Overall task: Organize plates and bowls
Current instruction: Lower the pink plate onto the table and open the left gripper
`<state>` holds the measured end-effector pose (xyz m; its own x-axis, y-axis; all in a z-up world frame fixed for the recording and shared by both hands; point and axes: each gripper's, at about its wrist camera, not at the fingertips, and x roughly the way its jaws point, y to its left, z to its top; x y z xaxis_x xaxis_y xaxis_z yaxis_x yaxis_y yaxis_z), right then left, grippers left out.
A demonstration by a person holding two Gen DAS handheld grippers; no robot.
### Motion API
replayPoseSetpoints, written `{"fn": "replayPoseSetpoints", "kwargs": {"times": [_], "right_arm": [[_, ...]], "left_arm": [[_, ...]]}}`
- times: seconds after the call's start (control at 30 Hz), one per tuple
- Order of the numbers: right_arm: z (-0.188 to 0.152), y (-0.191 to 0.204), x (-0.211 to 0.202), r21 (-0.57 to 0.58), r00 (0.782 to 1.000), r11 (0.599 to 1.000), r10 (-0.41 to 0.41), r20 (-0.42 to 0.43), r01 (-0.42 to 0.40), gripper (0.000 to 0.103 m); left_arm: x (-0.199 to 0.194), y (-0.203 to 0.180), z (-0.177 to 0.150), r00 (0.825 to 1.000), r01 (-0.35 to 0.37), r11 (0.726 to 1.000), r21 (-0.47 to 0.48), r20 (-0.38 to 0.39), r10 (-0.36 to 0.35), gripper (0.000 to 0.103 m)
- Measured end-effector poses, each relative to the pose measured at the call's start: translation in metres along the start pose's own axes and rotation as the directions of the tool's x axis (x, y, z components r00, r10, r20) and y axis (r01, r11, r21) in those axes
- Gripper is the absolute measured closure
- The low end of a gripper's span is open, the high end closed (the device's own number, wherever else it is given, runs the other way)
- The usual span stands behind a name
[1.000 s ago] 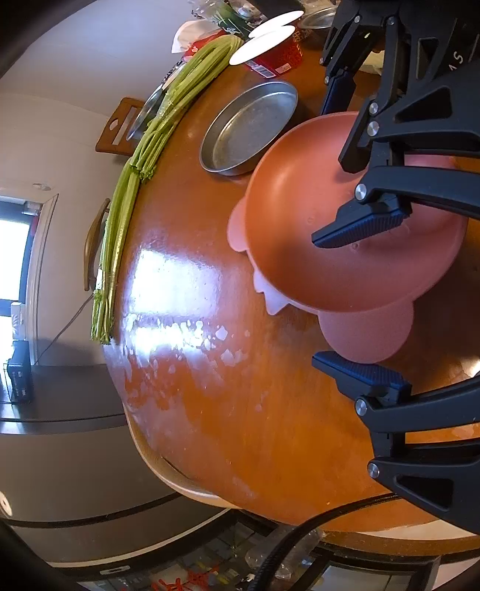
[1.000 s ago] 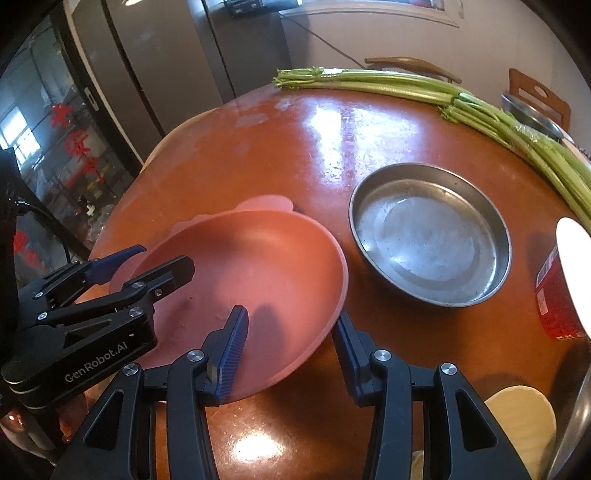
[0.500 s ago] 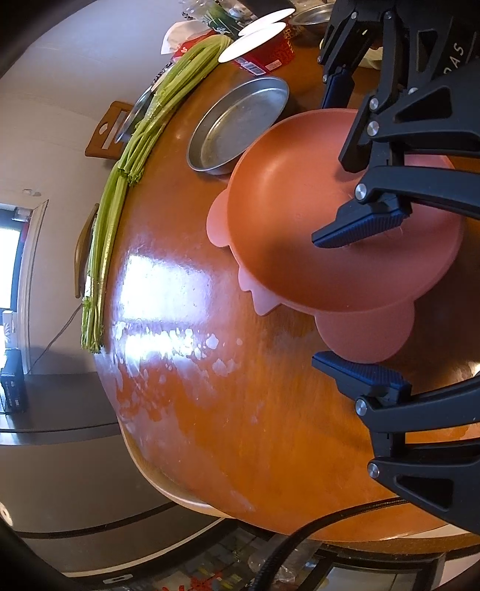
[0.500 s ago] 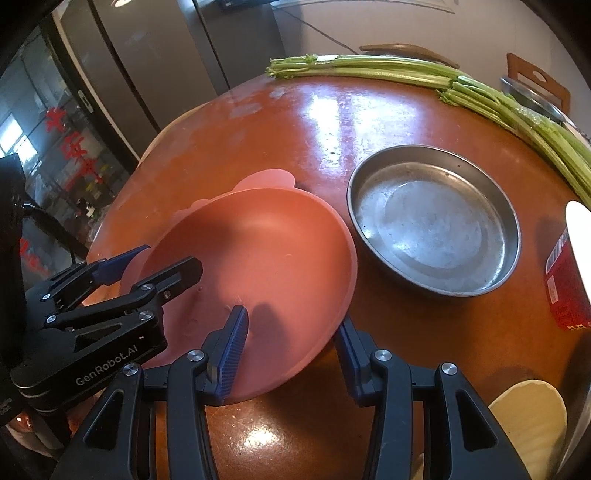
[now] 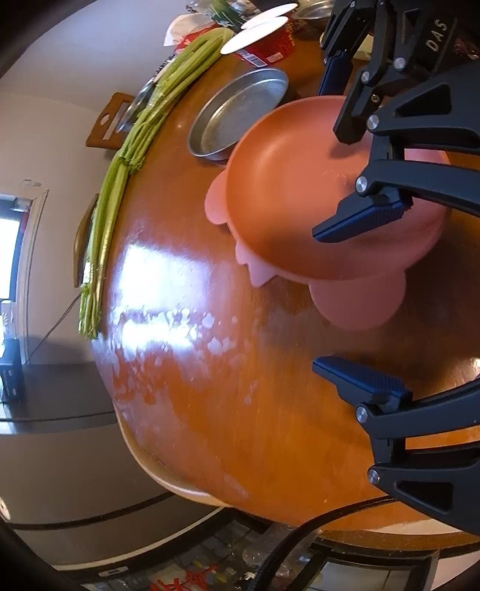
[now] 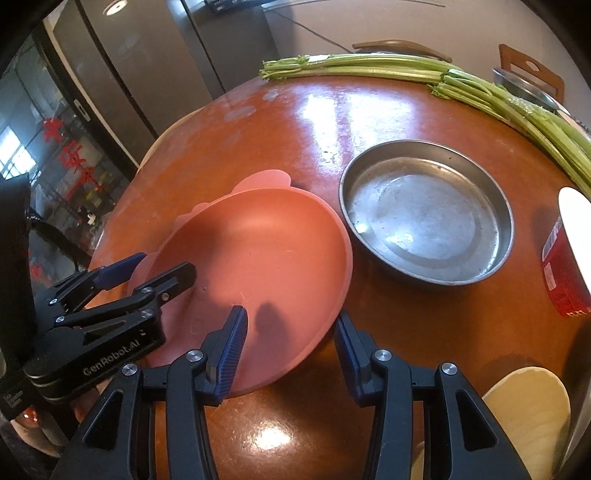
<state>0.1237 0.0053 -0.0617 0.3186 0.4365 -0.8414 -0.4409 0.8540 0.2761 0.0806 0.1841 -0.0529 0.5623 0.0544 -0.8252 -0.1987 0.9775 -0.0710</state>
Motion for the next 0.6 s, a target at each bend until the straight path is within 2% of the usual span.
{"fn": "replayPoseSetpoints", "kwargs": {"times": [0.27, 0.6], "right_arm": [[-0.001, -0.005, -0.029, 0.023, 0.995, 1.000, -0.017, 0.098, 0.014, 0.053], [-0.015, -0.013, -0.073, 0.036, 0.980, 0.999, -0.022, 0.195, 0.015, 0.049]], "left_arm": [[-0.029, 0.005, 0.004, 0.998, -0.020, 1.000, -0.013, 0.056, 0.021, 0.037], [-0.060, -0.029, 0.001, 0.995, 0.003, 0.999, 0.053, 0.102, -0.008, 0.034]]}}
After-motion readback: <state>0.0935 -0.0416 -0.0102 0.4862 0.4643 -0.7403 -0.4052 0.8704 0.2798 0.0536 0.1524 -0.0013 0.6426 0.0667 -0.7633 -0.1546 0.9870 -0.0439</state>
